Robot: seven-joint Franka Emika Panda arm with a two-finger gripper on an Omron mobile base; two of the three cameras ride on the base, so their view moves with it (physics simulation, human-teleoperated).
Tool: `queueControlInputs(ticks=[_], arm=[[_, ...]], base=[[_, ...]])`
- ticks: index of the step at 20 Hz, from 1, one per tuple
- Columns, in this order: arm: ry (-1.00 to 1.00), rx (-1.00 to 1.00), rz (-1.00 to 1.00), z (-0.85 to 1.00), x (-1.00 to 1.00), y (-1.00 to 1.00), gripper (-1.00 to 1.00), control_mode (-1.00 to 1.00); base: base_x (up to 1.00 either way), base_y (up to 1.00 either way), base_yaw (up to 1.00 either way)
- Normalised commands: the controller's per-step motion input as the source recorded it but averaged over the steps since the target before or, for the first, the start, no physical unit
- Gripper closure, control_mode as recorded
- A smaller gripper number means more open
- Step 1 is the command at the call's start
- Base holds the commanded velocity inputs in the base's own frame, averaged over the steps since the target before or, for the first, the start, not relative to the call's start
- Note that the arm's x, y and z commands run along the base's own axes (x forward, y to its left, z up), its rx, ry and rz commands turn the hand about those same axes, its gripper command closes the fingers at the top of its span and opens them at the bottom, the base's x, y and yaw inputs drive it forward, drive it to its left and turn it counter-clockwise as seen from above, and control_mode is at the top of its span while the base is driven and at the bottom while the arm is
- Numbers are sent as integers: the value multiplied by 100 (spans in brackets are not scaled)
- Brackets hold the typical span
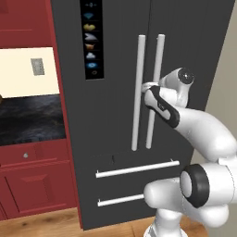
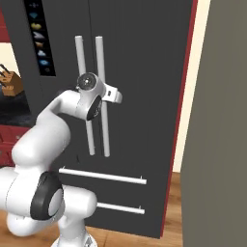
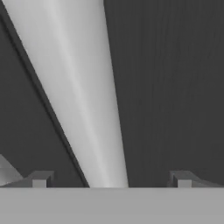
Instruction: Retrieve the sausage and cheese from the fridge and place them on the cutting board on the counter.
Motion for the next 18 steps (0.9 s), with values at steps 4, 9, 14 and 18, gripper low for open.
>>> queueControlInputs(ticks=[4,9,14,18], arm=[[0,0,0,-10,54,0,-100,-100],[-2,0,0,-29,53,0,-100,-100],[0,0,-1,-14,30,0,100,-100],[2,-3,0,0,-20,0,100,-100]], base=[[0,0,0],[0,0,0],[0,0,0],[0,0,0]])
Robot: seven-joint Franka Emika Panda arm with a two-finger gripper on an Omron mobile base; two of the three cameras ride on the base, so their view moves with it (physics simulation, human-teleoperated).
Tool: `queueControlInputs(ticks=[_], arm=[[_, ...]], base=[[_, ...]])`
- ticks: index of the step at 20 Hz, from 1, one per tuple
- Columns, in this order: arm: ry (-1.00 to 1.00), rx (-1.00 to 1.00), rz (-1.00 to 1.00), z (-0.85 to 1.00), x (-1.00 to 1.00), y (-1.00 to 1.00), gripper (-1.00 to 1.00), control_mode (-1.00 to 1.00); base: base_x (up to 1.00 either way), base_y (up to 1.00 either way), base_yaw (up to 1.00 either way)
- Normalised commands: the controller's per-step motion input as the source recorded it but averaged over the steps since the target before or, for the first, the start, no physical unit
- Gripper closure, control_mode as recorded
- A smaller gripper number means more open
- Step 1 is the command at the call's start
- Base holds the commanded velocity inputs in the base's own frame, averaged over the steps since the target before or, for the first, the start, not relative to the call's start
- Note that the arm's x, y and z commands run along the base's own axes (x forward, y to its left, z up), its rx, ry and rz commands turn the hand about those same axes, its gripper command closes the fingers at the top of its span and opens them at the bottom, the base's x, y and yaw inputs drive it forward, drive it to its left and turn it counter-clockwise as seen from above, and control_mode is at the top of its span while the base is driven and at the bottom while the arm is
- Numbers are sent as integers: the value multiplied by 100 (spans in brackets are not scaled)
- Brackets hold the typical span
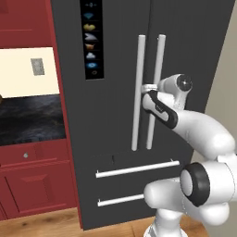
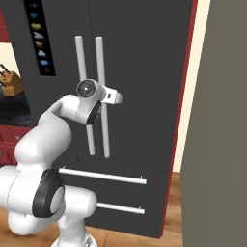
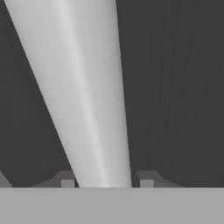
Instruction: Retrieve the sausage and cheese from the fridge and place them on the cutting board on the counter.
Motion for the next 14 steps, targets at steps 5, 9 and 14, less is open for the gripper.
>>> queueControlInputs(ticks=[5,9,14], arm=[[7,-10,0,0,-67,-18,100,-100],[0,-2,0,0,-100,-80,100,-100],[0,0,0,-2,-100,-100,100,-100]], base=[[0,0,0],[0,0,0],[0,0,0]])
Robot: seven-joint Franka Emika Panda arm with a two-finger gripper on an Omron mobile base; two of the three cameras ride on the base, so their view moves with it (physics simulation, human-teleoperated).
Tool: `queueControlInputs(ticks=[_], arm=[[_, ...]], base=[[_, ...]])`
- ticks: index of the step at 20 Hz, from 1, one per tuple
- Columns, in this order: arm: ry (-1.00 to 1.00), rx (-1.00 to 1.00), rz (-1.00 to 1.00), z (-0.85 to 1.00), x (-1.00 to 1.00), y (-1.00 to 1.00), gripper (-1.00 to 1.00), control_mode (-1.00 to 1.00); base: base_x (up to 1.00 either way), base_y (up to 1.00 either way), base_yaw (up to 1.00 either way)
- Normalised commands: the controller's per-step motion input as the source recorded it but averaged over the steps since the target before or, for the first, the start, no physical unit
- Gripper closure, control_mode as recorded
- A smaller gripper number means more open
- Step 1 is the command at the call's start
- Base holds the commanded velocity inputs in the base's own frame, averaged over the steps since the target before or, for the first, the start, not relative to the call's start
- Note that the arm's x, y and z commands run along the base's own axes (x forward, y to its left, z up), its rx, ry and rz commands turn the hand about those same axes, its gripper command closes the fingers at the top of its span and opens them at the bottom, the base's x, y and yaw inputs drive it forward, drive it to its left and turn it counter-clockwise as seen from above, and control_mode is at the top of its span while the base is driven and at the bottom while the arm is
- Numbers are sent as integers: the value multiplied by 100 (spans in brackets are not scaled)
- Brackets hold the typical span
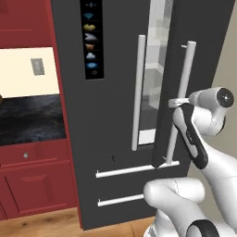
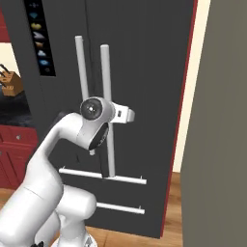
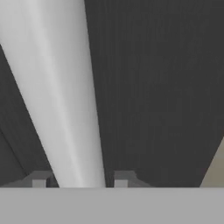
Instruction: Retrieve the sausage and cheese from the fridge and place them on the cutting board on the counter.
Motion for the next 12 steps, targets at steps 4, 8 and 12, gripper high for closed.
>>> queueControlInputs(ticks=[4,8,12], arm=[[0,0,0,-3,-100,-100,100,-100],[0,0,0,0,-99,-100,100,-100],[0,0,0,0,-75,-86,-100,-100]], base=[[0,0,0],[0,0,0],[0,0,0]])
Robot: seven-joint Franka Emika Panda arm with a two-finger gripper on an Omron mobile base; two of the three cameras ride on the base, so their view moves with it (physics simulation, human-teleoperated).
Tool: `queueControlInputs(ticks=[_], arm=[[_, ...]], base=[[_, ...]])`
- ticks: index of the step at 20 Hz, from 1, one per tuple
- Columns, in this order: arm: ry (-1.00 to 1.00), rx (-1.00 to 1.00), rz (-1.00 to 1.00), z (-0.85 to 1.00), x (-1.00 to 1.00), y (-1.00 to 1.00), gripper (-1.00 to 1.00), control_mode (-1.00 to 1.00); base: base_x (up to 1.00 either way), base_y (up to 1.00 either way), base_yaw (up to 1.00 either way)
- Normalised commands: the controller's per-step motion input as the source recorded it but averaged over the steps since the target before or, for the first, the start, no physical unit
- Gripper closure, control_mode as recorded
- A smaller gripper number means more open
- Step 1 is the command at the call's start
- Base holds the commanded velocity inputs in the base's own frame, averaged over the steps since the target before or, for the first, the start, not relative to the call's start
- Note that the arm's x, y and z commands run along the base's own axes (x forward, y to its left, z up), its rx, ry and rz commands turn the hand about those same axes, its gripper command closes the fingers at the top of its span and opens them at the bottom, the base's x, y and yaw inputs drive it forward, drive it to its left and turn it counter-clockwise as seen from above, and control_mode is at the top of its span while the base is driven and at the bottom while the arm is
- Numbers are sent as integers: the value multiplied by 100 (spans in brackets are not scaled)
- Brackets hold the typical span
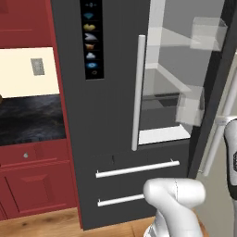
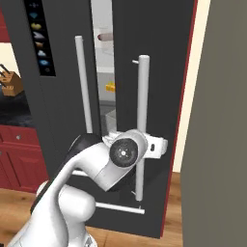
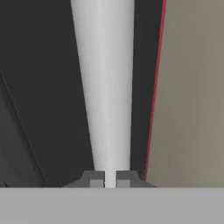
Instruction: Retrieve the sausage and cheese from the fridge and place them on the cutting board on the counter.
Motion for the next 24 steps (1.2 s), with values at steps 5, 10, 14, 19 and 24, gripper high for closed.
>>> queueControlInputs(ticks=[5,10,14,19,24], arm=[[-2,0,0,14,-89,-48,-100,-100],[-6,-3,-11,36,-95,7,-100,-100],[-7,-21,-36,12,-26,89,-100,-100],[2,-28,-44,7,4,95,-100,-100],[23,-24,-31,20,53,100,-100,-100]], base=[[0,0,0],[0,0,0],[0,0,0],[0,0,0],[0,0,0]])
